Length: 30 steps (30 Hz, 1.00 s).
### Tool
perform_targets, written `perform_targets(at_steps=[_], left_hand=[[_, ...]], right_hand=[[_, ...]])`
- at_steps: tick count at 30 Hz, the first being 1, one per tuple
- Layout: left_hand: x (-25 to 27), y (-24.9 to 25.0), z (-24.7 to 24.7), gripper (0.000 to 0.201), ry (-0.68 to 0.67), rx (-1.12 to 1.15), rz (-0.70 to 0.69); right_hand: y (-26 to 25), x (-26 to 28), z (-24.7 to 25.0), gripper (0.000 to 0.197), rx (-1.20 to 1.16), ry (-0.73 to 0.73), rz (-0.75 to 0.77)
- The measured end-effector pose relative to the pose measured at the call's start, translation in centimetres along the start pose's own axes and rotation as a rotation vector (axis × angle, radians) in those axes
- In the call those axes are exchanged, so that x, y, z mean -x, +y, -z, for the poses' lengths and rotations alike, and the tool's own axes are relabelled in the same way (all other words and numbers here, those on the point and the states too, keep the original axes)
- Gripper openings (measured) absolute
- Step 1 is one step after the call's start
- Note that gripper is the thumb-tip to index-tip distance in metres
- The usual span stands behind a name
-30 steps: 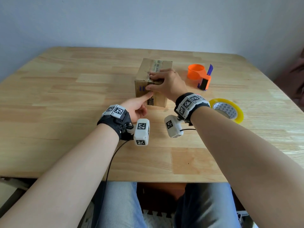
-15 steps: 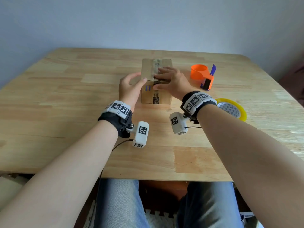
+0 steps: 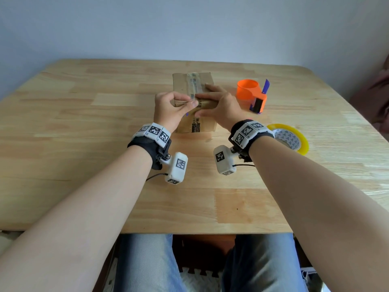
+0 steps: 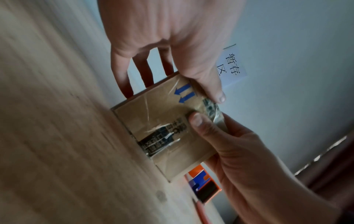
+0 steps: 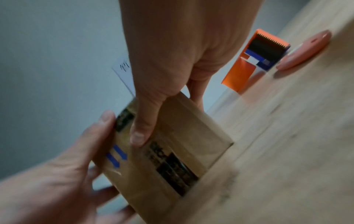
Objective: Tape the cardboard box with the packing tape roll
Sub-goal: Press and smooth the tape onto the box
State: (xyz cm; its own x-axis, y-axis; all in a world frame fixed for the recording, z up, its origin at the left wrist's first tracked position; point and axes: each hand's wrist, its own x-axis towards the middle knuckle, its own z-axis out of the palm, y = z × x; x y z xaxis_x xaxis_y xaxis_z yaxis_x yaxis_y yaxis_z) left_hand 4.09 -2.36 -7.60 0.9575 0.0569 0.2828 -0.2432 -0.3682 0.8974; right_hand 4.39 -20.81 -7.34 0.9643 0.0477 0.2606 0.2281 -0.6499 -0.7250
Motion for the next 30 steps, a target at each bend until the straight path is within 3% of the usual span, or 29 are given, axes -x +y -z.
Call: perform_targets(at_steps=[7,14,19,22,26,30], left_hand=[[0.3,0.7,-0.1,0.043,-0.07,-0.101,0.087],[0.2,0.1,0.5,0.052,-0.095,-0.19,0.013],[0.1,-0.2,0.7,0.052,-0.121,-0.182,0.02],[0.2,-0.3,0.7,0.063,-0.164,-0.225,0.026],[0.2,0.2,0.6,0.064,-0.18,-0.179,0.035],[0.1,0.3,0.4,0.046,-0.073,-0.093,-0.018]], right_hand=[[0.0,0.4,0.4,0.08,0.144,-0.046,0.038],[-0.5,-0.3,0.9,0.065,0.008,-0.039,0.004],[0.2,0.3,0.6,0.079,0.128,-0.054,0.035],[0.3,0.5,0.8,0.087,0.189,-0.104,0.042],[-0.5,0.5,1.1,0.066,0.108,-0.077,0.025],[-0.6,0.4,1.0,0.055,0.019,-0.033,0.013]])
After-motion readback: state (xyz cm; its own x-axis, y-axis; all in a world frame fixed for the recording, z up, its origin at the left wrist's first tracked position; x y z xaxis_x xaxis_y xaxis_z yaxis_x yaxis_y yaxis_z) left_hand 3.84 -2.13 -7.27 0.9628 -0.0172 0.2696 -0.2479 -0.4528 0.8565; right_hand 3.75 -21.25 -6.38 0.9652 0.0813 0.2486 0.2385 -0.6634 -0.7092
